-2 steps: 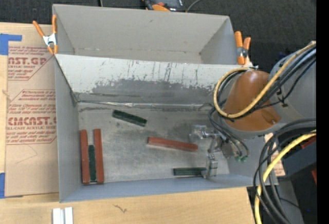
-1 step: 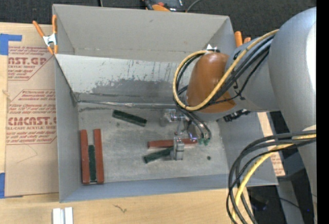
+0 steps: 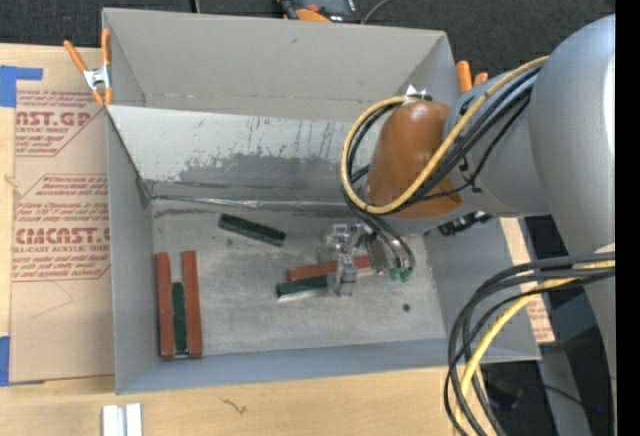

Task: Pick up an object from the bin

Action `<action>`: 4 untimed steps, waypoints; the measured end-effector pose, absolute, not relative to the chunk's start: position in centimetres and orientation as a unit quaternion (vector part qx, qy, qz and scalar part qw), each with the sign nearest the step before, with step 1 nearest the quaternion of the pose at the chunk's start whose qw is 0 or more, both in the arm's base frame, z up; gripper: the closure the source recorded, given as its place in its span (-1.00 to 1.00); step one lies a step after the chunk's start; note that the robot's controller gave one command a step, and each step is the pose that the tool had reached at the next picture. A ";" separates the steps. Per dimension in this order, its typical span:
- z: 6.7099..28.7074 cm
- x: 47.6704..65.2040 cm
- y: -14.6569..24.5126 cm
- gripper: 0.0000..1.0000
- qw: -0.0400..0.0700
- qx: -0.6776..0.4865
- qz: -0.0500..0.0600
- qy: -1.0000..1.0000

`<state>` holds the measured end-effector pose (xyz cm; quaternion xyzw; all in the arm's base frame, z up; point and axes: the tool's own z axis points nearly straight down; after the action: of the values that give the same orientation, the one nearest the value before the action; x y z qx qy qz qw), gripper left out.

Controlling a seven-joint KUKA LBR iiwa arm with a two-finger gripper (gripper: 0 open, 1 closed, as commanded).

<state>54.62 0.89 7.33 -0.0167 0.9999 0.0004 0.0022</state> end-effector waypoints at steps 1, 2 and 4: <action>7.6 52.9 2.5 1.00 0.002 -0.301 0.000 0.954; 20.3 50.9 2.6 1.00 0.005 -0.328 -0.001 0.945; 8.8 51.4 -0.9 -1.00 -0.003 -0.341 0.002 0.940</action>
Offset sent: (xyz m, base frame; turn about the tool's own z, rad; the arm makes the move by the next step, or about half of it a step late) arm -0.0182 0.0145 0.0023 -0.5755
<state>51.41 -0.86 8.83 -0.3410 0.9400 0.0018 -0.0029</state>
